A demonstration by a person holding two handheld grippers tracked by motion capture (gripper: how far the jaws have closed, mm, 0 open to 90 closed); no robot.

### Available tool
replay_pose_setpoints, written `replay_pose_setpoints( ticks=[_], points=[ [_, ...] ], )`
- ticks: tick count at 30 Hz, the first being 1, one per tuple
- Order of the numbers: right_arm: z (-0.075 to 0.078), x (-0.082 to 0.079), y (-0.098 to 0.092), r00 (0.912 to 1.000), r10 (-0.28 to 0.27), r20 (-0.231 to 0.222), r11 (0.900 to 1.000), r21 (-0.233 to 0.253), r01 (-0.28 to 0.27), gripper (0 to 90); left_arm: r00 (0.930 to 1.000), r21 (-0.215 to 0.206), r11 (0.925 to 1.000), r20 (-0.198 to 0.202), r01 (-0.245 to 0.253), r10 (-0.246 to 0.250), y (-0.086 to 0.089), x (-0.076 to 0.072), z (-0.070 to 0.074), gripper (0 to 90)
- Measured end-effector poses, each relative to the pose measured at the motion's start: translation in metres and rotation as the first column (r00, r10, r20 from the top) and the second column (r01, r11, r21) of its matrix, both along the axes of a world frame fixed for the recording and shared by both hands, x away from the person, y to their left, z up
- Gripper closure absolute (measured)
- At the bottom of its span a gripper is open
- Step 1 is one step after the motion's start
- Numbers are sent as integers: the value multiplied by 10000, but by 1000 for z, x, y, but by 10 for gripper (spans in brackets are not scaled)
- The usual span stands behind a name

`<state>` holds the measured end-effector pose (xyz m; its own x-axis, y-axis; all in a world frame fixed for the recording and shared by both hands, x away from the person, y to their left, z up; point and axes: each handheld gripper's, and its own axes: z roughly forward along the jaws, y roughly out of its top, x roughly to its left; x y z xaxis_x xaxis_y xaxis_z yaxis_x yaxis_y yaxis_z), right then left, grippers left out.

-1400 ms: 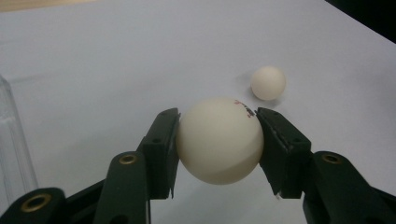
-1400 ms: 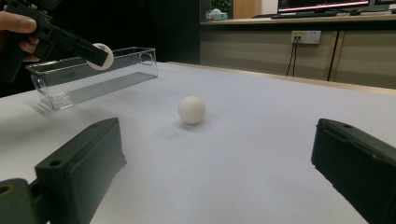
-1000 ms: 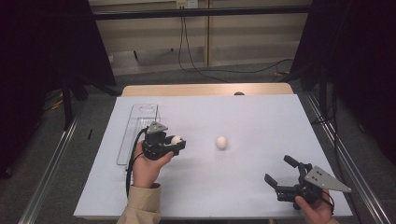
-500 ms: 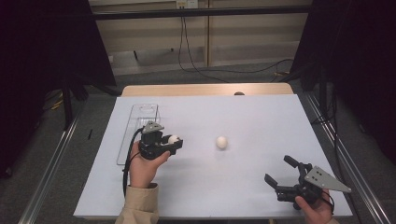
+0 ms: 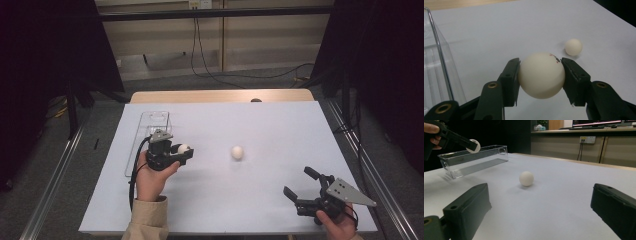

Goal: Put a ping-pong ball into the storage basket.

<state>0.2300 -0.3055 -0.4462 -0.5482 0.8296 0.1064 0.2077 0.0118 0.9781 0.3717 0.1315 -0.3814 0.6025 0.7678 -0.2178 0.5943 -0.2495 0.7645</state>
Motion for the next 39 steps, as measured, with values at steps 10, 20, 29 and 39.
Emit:
replay_pose_setpoints(
  ticks=[10,20,29,39],
  points=[
    [0,0,0,10000,8,0,10000,8,-8,18,9999,-50,9999,67,-91,91,6,-1,3,511],
    [0,0,0,10000,1,-7,10000,-26,-2,18,9997,-79,9998,155,-189,190,13,-1,6,511],
    [0,0,0,10000,-4,-16,10000,-17,4,19,9992,-122,9993,191,-344,347,17,-1,7,511],
    [0,0,0,10000,-13,-6,10000,-50,13,18,9989,-48,9992,237,-406,407,23,-1,9,511]
  ],
)
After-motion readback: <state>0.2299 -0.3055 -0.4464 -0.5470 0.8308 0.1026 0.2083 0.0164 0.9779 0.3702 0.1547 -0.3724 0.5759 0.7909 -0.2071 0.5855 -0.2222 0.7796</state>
